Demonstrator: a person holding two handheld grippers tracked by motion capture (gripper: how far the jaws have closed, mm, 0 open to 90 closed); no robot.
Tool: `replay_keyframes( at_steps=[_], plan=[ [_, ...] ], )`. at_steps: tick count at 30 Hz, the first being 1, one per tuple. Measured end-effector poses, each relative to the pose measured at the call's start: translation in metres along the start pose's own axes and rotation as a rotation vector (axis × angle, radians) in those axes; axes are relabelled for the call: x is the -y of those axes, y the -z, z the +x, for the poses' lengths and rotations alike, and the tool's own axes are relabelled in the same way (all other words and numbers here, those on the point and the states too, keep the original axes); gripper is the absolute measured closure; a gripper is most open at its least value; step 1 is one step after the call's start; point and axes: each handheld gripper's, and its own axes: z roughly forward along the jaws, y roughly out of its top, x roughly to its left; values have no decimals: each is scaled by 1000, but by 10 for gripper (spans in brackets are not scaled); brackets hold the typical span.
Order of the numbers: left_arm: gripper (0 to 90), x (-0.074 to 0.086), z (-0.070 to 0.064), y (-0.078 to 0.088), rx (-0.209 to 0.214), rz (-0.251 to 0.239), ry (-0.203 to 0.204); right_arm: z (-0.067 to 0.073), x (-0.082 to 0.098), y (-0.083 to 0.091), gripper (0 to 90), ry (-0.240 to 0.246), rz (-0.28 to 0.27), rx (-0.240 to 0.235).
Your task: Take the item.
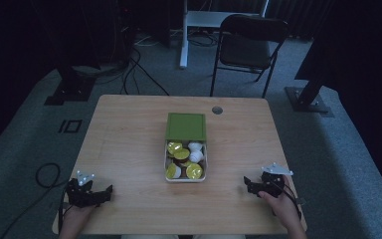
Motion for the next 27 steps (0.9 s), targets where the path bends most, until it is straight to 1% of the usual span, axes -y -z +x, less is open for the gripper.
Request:
replay_keyframes(
  at_steps=[2,9,10,12,15,21,27],
  plan=[
    [9,0,0,0,0,0,0,1,-5,3,132,-2,-13,-12],
    [9,0,0,0,0,0,0,4,-16,10,132,7,-36,-26],
    [9,0,0,0,0,0,0,6,-20,12,135,6,-47,-28],
    [9,0,0,0,0,0,0,8,-22,14,135,18,-51,-33],
    [9,0,0,0,0,0,0,12,-28,16,136,22,-64,-40],
    [9,0,0,0,0,-1,2,17,-36,18,136,35,-73,-55],
    [9,0,0,0,0,-1,2,26,-50,20,136,46,-103,-79]
  ],
)
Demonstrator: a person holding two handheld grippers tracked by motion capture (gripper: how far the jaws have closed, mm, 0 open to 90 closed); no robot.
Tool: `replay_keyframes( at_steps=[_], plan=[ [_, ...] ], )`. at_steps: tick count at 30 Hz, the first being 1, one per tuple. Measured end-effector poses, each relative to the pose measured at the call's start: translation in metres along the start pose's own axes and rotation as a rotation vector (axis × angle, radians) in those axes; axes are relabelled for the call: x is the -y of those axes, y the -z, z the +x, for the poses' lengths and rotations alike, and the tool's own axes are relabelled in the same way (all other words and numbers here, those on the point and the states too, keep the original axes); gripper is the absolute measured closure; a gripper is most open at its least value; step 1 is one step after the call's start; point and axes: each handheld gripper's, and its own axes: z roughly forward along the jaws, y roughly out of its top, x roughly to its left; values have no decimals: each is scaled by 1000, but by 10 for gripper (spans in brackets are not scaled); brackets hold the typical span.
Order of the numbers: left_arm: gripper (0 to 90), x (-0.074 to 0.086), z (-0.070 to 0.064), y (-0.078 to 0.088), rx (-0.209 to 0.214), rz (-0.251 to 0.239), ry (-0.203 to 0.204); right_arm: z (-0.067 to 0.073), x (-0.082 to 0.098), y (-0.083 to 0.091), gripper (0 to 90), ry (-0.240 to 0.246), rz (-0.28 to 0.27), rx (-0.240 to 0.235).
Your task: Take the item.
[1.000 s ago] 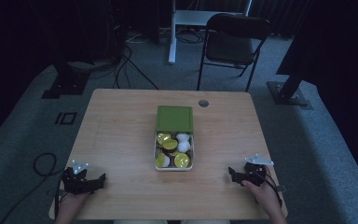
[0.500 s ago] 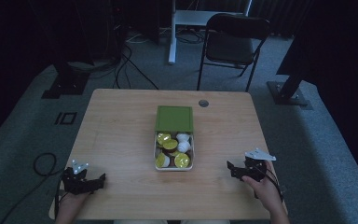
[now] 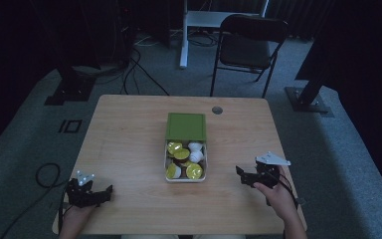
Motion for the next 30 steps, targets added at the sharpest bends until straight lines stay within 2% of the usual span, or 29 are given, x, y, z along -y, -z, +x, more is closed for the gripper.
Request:
replay_keyframes(
  at_steps=[11,14,24,30],
  plan=[
    [9,0,0,0,0,0,0,14,-15,-1,136,16,-25,-41],
    [9,0,0,0,0,0,0,19,-18,-1,137,29,-26,-28],
    [9,0,0,0,0,1,0,35,-29,-3,137,42,-58,-80],
    [9,0,0,0,0,1,-1,48,-38,-2,140,69,-78,-99]
  ],
)
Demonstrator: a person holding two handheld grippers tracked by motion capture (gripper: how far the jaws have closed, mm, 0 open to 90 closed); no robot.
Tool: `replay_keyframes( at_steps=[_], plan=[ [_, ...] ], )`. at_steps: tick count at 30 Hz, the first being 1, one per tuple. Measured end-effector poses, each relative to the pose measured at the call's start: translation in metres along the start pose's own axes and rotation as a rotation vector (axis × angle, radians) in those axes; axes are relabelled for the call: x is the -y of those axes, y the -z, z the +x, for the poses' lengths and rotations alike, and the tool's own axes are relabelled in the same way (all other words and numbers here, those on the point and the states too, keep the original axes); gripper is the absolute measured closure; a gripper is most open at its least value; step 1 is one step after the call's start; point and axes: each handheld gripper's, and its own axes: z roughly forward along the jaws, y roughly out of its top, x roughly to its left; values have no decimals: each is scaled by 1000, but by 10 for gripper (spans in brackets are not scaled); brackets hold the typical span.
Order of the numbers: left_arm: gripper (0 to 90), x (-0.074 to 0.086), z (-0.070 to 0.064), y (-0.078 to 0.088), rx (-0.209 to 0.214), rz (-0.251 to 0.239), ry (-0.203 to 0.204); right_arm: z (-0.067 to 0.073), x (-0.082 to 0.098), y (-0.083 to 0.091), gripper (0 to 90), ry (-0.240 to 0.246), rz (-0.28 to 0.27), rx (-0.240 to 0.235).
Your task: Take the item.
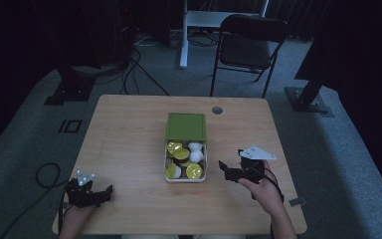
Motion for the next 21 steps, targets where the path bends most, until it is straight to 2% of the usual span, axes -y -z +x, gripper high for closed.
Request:
replay_keyframes(
  at_steps=[12,17,21],
  plan=[
    [9,0,0,0,0,-1,0,17,-13,-8,145,16,-20,-50],
    [9,0,0,0,0,0,1,30,-21,-13,148,26,-28,-86],
    [9,0,0,0,4,-1,-4,39,-25,-18,148,41,-30,-96]
  ],
)
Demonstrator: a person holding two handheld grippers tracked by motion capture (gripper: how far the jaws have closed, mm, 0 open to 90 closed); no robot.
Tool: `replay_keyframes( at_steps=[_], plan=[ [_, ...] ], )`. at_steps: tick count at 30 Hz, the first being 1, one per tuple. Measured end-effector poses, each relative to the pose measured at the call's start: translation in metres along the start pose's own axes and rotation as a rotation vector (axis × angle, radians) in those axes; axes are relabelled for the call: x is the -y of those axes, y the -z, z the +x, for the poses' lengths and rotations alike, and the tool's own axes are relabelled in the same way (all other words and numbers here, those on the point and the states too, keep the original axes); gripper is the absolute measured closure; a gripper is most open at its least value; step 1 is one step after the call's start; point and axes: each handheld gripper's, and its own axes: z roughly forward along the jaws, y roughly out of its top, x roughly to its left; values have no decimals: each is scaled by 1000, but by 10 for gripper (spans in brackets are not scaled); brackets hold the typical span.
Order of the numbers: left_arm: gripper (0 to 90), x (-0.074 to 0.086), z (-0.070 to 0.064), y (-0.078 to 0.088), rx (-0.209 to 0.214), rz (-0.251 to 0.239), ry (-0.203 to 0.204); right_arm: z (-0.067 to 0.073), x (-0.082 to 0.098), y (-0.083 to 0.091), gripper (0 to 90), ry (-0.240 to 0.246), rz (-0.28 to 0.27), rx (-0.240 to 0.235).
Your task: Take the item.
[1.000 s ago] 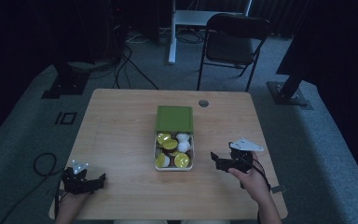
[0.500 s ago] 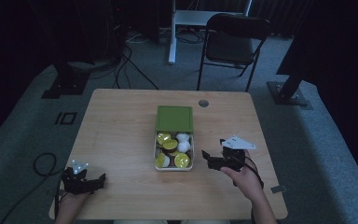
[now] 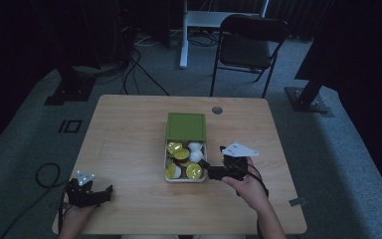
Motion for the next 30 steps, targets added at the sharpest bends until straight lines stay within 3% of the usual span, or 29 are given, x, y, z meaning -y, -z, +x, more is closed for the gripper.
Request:
replay_keyframes(
  at_steps=[13,30],
  plan=[
    [9,0,0,0,1,1,-3,26,-6,-20,148,24,-2,-61],
    [9,0,0,0,2,0,-2,58,4,-49,164,14,21,-136]
  ],
)
